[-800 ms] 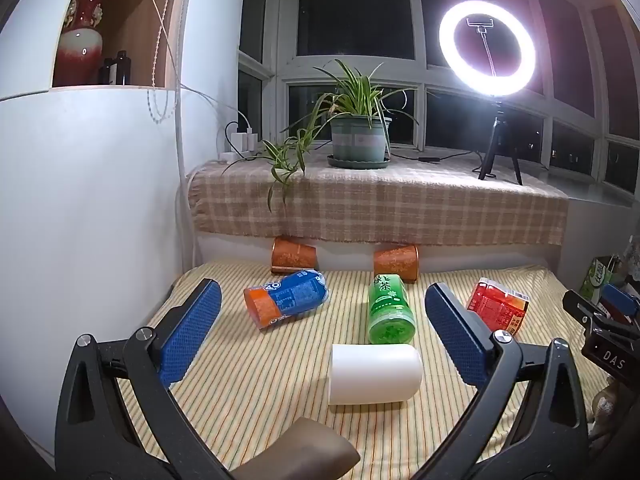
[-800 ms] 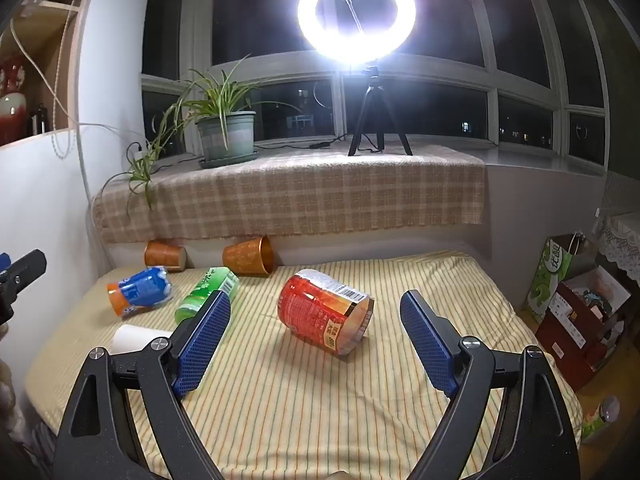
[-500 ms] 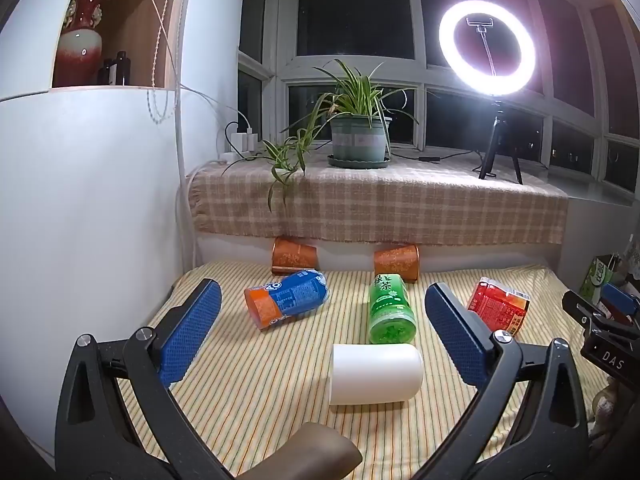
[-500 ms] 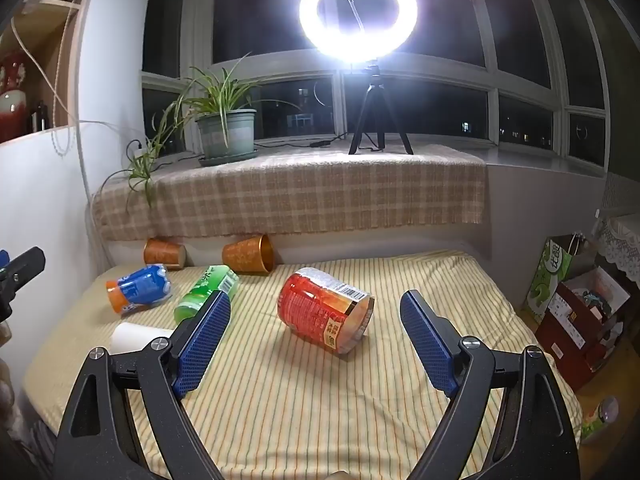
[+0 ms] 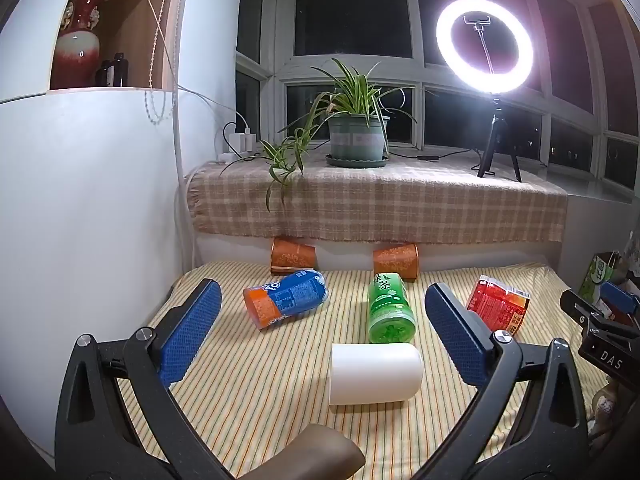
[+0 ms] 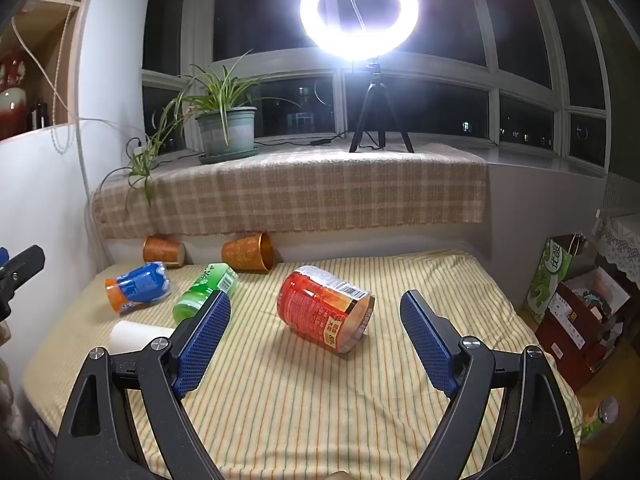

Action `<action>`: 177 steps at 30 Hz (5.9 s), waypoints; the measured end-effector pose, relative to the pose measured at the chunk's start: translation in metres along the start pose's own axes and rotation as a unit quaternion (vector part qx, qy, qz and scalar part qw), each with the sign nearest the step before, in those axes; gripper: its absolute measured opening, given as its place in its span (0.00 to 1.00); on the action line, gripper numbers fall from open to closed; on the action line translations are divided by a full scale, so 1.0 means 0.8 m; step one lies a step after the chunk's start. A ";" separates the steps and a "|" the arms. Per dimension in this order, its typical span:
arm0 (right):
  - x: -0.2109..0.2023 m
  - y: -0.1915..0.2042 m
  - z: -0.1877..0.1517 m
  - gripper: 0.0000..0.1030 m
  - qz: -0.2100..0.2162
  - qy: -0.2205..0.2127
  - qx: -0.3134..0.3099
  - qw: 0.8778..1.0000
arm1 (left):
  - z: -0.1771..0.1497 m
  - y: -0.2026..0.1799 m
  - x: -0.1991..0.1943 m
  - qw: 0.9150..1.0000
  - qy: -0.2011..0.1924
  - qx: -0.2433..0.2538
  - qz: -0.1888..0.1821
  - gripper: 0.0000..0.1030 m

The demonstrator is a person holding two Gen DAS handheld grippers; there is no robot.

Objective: Flip cup upright

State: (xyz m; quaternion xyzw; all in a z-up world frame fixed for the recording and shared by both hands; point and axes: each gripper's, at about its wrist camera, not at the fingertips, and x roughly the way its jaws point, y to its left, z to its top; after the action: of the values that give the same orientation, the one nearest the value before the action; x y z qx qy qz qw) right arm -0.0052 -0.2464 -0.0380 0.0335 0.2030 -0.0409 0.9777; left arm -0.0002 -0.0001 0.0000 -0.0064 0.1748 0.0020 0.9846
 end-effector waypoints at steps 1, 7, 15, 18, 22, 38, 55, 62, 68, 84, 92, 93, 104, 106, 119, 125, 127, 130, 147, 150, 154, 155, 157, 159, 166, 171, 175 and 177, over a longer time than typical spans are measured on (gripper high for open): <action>0.000 0.000 0.000 0.84 0.000 0.000 0.000 1.000 | 0.000 0.000 0.000 1.000 0.000 0.000 0.000 1.00; -0.001 0.002 0.001 0.84 0.000 0.000 0.000 1.000 | 0.000 0.000 0.000 1.000 0.000 0.001 0.001 1.00; 0.001 0.002 0.000 0.84 0.002 0.002 -0.001 1.000 | 0.000 0.000 0.000 1.000 0.001 0.000 0.001 1.00; 0.001 0.002 -0.001 0.84 0.002 0.003 -0.001 1.000 | 0.000 0.000 0.000 1.000 0.001 0.001 0.001 1.00; 0.001 0.002 -0.001 0.84 0.001 0.002 -0.002 1.000 | 0.000 0.000 0.000 1.000 0.001 0.001 0.001 1.00; 0.004 0.002 -0.002 0.84 0.001 0.006 -0.004 1.000 | 0.000 0.000 0.000 1.000 0.001 0.002 0.001 1.00; 0.006 0.008 -0.001 0.84 0.004 0.007 -0.011 1.000 | 0.000 0.000 0.000 1.000 0.002 0.002 0.001 1.00; 0.006 0.013 0.002 0.84 0.008 0.008 -0.017 1.000 | -0.011 -0.008 0.002 1.000 0.003 0.002 0.002 1.00; 0.012 0.026 0.011 0.84 0.028 0.009 -0.029 0.999 | -0.020 -0.009 0.011 1.000 0.004 0.002 0.004 1.00; 0.064 0.092 0.050 0.84 0.136 0.032 -0.109 0.984 | -0.023 0.053 0.022 0.999 0.026 -0.010 0.039 1.00; 0.117 0.133 0.061 0.84 0.202 0.071 -0.176 0.961 | -0.046 0.086 0.040 0.997 0.058 -0.009 0.058 1.00; 0.125 0.140 0.062 0.84 0.213 0.075 -0.187 0.956 | -0.049 0.089 0.042 0.996 0.062 -0.009 0.060 1.00; 0.191 0.230 0.053 0.84 0.316 0.126 -0.343 0.876 | -0.076 0.123 0.064 0.992 0.097 -0.022 0.074 1.00; 0.205 0.249 0.049 0.84 0.330 0.137 -0.372 0.856 | -0.078 0.127 0.066 0.992 0.099 -0.022 0.073 1.00; 0.281 0.351 0.014 0.84 0.360 0.177 -0.497 0.769 | -0.091 0.154 0.086 0.989 0.120 -0.034 0.073 1.00; 0.304 0.379 -0.003 0.84 0.356 0.175 -0.555 0.731 | -0.094 0.166 0.095 0.988 0.124 -0.042 0.077 1.00; 0.307 0.386 -0.009 0.84 0.356 0.171 -0.570 0.721 | -0.096 0.169 0.097 0.988 0.126 -0.044 0.078 1.00; 0.313 0.398 -0.020 0.84 0.354 0.167 -0.595 0.703 | -0.100 0.172 0.101 0.987 0.131 -0.049 0.078 1.00; 0.328 0.419 -0.038 0.67 0.345 0.143 -0.616 0.694 | -0.105 0.180 0.100 0.985 0.132 -0.060 0.089 1.00; 0.322 0.418 -0.030 0.65 0.350 0.142 -0.603 0.703 | -0.104 0.180 0.096 0.986 0.129 -0.060 0.091 1.00; 0.313 0.413 -0.013 0.63 0.363 0.148 -0.571 0.722 | -0.101 0.179 0.089 0.986 0.125 -0.059 0.093 1.00; 0.311 0.411 -0.008 0.62 0.366 0.148 -0.562 0.727 | -0.100 0.178 0.087 0.986 0.124 -0.058 0.094 1.00; 0.309 0.407 0.006 0.60 0.371 0.146 -0.546 0.737 | -0.098 0.176 0.084 0.986 0.121 -0.057 0.095 1.00; 0.294 0.398 0.015 0.59 0.377 0.140 -0.527 0.749 | -0.096 0.175 0.080 0.987 0.119 -0.057 0.097 1.00; 0.255 0.380 0.051 0.58 0.392 0.117 -0.463 0.786 | -0.091 0.166 0.063 0.989 0.109 -0.048 0.093 1.00; 0.194 0.334 0.079 0.58 0.396 0.097 -0.410 0.816 | -0.087 0.154 0.045 0.991 0.096 -0.043 0.080 1.00; 0.155 0.292 0.098 0.58 0.394 0.095 -0.353 0.843 | -0.084 0.140 0.034 0.993 0.089 -0.035 0.066 1.00; 0.131 0.262 0.102 0.58 0.393 0.100 -0.321 0.856 | -0.082 0.133 0.031 0.994 0.088 -0.030 0.059 1.00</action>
State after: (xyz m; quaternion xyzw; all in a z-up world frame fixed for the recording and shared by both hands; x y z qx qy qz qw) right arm 0.1422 -0.0513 0.0048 -0.2014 0.2718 0.4178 0.8432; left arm 0.0001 0.1056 -0.0715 -0.0262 0.2604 0.0647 0.9630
